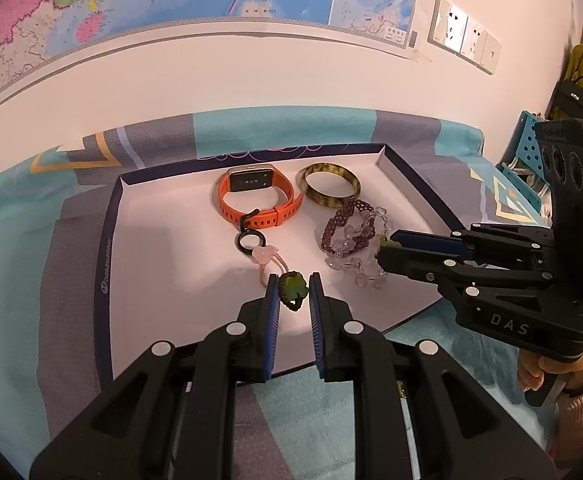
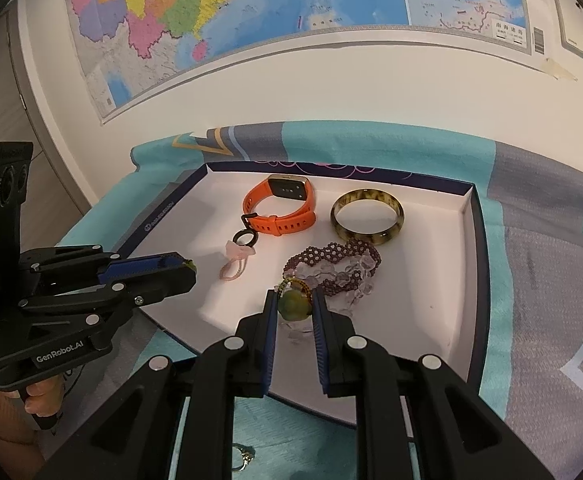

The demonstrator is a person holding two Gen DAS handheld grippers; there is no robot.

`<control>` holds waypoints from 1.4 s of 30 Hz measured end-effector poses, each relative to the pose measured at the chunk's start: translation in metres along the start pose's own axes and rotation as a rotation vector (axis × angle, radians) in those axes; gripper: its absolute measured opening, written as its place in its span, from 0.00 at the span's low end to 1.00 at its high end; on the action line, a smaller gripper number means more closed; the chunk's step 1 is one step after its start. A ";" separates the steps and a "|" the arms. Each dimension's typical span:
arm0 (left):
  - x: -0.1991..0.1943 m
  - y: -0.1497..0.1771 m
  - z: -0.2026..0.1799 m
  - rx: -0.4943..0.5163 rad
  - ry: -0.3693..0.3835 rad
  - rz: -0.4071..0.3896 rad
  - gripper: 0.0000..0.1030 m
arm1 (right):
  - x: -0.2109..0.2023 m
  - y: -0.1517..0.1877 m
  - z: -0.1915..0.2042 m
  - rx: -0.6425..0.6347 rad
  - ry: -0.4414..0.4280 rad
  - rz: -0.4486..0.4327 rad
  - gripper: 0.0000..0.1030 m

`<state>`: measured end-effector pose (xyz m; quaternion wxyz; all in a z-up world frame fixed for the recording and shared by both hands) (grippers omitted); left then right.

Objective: Organize jewelry
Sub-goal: 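Carry the amber pendant ring with the right gripper while the left gripper carries the green ring into the box, then open both grippers to drop the amber pendant and green ring in the box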

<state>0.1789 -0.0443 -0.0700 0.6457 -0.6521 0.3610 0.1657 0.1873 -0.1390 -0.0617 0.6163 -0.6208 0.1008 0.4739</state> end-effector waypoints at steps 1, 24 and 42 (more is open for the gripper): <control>0.001 0.000 0.001 -0.002 -0.002 0.003 0.15 | 0.001 0.000 0.000 0.001 0.001 0.002 0.15; 0.027 0.006 0.007 -0.012 -0.022 0.073 0.15 | 0.017 -0.001 -0.007 0.019 0.031 0.034 0.16; -0.035 0.037 -0.034 0.153 0.113 -0.011 0.28 | -0.044 0.028 0.015 -0.042 -0.016 -0.021 0.42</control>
Point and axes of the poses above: each gripper's, at about its wrist camera, not at the fingertips, and x roughly the way its jaws point, z to its left, y to its underside, the point moved 8 cm from there along x, roughly the way its jaws point, and after that the axes turned 2 degrees about -x, right-handed, at the moved point
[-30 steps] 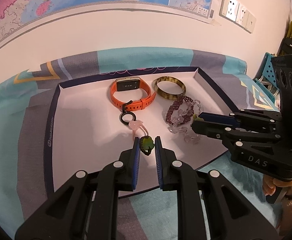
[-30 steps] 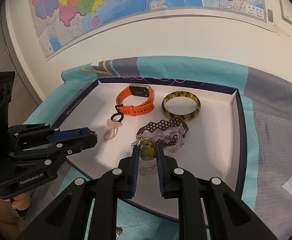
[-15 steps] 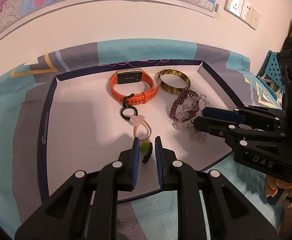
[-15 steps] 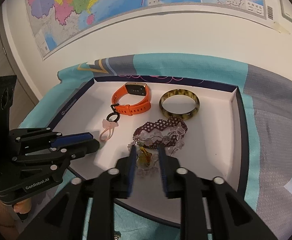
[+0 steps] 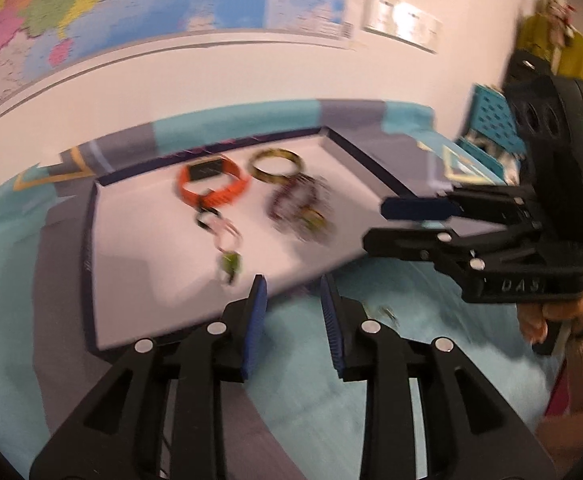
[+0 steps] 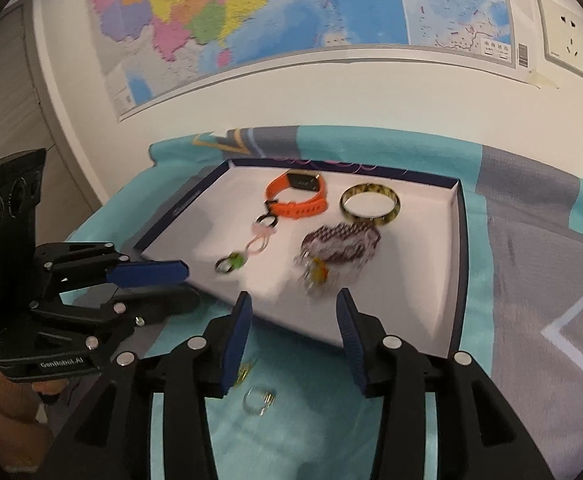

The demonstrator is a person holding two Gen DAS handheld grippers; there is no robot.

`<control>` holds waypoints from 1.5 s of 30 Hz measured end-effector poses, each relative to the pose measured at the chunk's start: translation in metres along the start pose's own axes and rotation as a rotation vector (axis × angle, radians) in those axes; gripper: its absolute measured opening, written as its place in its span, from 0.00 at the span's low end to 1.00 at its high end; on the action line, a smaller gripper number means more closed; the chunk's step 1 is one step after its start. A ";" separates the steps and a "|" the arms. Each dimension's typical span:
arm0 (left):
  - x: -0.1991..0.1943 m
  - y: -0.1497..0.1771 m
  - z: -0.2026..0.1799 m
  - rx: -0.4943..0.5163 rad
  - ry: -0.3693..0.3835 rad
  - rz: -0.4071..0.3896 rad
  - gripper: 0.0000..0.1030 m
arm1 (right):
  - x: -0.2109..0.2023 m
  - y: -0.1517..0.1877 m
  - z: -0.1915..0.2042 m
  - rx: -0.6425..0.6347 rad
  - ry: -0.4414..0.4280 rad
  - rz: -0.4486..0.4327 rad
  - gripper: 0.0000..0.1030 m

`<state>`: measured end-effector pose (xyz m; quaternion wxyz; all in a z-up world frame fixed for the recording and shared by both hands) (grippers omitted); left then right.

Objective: Organize jewelry
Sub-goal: 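Open both grippers to drop the amber pendant and green ring in the box, then lower the left gripper onto the gold pin while the right gripper grasps the silver ring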

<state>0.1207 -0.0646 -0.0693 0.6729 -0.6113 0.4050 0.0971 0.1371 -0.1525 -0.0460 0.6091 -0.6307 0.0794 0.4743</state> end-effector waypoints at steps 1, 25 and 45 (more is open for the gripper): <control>-0.001 0.004 -0.004 0.013 0.008 0.003 0.29 | -0.002 0.005 0.001 -0.006 -0.001 0.007 0.42; 0.032 0.031 -0.026 -0.005 0.028 0.110 0.12 | -0.004 0.050 0.005 0.050 -0.036 0.056 0.48; 0.012 0.047 0.003 -0.093 0.003 0.096 0.13 | 0.015 0.058 0.028 -0.106 0.083 0.132 0.25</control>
Point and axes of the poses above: each gripper's, at about its wrist camera, not at the fingertips, and x roughly the way its jaws point, z to its left, y to its underside, the point moved 8 cm from there along x, roughly the way its jaws point, and after that the axes turned 2 degrees about -x, right-handed, at the moved point
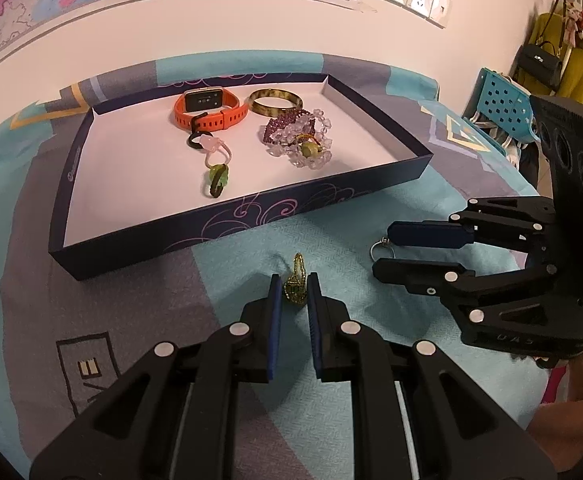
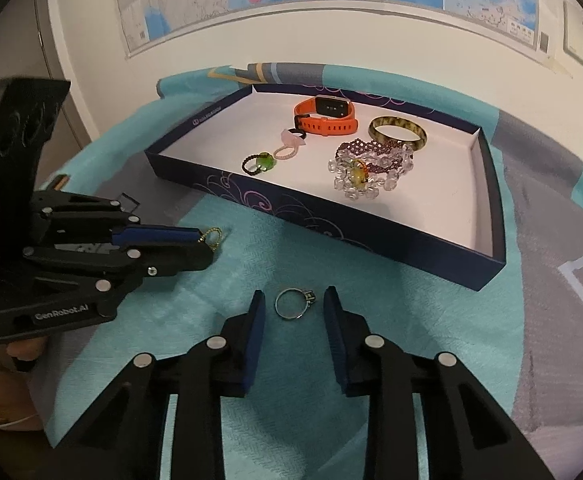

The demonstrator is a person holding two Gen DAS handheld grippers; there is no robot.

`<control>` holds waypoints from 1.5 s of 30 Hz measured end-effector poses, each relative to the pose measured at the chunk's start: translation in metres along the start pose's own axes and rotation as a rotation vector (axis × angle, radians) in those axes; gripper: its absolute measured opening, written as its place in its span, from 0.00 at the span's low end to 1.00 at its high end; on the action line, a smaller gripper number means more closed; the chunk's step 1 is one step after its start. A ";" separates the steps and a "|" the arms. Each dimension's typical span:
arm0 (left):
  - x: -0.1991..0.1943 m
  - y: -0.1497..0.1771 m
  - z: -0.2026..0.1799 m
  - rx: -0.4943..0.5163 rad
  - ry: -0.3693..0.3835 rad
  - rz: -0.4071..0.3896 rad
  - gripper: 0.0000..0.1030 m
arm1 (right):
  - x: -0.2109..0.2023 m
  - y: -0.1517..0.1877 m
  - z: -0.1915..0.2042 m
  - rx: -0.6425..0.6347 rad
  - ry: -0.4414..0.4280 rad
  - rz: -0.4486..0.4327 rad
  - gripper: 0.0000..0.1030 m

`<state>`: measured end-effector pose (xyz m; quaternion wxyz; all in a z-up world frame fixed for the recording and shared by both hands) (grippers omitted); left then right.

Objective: Organize jewelry
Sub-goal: 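Lower the left gripper onto the gold pin while the right gripper grasps the silver ring, then carry the silver ring with the right gripper while the left gripper carries the gold pin into the box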

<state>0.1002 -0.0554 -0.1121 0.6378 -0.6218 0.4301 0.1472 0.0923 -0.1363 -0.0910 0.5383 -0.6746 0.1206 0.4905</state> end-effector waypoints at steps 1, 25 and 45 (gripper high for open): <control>0.000 0.000 0.000 -0.003 0.002 0.000 0.13 | 0.000 0.000 0.001 -0.006 0.004 0.000 0.21; -0.014 -0.008 -0.002 -0.023 0.007 -0.044 0.13 | -0.024 -0.009 -0.012 0.095 -0.045 -0.100 0.18; -0.028 -0.014 -0.005 -0.017 0.004 -0.075 0.13 | -0.034 -0.017 -0.014 0.107 -0.059 -0.137 0.18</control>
Point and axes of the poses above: each gripper's, at about its wrist camera, not at the fingertips, and x roughly the way its jaws point, z to its left, y to its underside, the point moved 8 cm from there along x, roughly the way its jaws point, and after that the axes turned 2 degrees about -x, right-handed, at the moved point
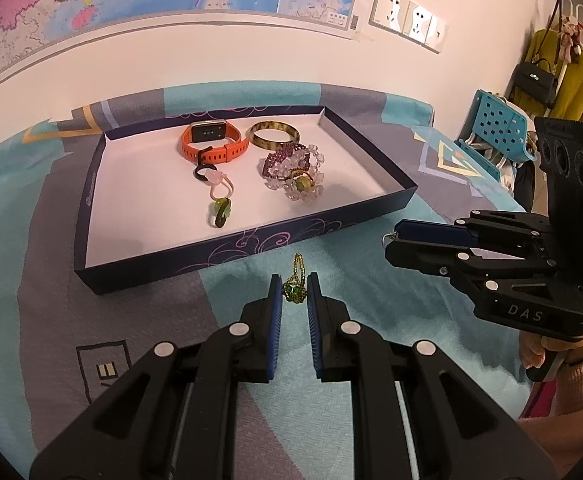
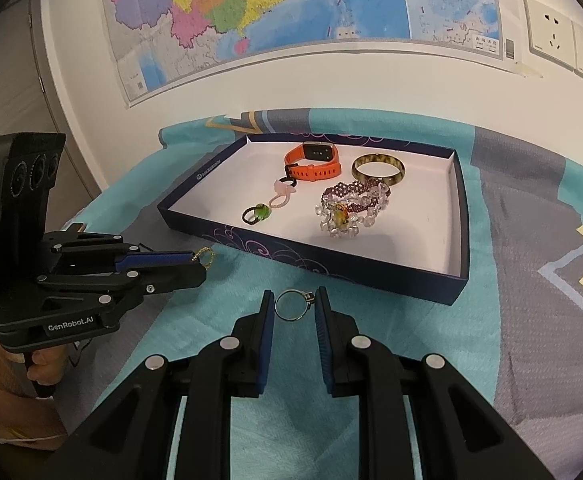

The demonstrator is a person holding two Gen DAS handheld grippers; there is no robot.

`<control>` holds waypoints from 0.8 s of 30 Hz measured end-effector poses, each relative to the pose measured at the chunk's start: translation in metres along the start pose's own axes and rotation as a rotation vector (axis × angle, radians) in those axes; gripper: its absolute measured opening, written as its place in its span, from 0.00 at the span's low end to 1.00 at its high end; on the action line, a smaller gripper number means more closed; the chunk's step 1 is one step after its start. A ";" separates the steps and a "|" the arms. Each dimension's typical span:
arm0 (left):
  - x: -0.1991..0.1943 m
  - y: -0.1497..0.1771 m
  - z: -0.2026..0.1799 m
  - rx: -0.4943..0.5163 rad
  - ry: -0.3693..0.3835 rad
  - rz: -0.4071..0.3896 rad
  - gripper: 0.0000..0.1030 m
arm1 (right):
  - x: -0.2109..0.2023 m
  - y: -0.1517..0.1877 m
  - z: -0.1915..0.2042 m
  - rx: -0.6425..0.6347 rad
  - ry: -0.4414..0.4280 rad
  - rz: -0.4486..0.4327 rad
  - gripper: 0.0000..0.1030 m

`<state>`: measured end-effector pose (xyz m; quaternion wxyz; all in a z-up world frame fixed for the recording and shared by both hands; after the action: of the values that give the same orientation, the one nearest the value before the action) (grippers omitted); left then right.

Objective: Organize jewelry
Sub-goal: 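Carry the silver ring with the right gripper while the left gripper carries the gold pin into the box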

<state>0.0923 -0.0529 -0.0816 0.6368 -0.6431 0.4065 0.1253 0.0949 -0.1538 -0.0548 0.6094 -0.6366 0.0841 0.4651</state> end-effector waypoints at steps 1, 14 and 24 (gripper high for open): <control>0.000 0.000 0.000 -0.001 -0.001 -0.001 0.13 | 0.000 -0.001 0.000 0.002 0.000 -0.002 0.18; -0.005 -0.008 0.000 0.004 -0.004 -0.021 0.13 | -0.003 -0.009 0.000 -0.001 0.000 -0.023 0.18; -0.008 -0.014 -0.001 0.006 -0.006 -0.035 0.13 | -0.003 -0.012 -0.002 -0.001 0.006 -0.031 0.18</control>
<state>0.0964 -0.0532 -0.0660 0.6421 -0.6478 0.3935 0.1148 0.1021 -0.1535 -0.0445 0.6158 -0.6396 0.0758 0.4538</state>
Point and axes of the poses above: each gripper's, at about its wrist camera, not at the fingertips, and x roughly the way its jaws point, z to its left, y to its underside, the point moved 8 cm from there along x, roughly the way its jaws point, and after that the axes turned 2 degrees about -x, right-handed, at the moved point
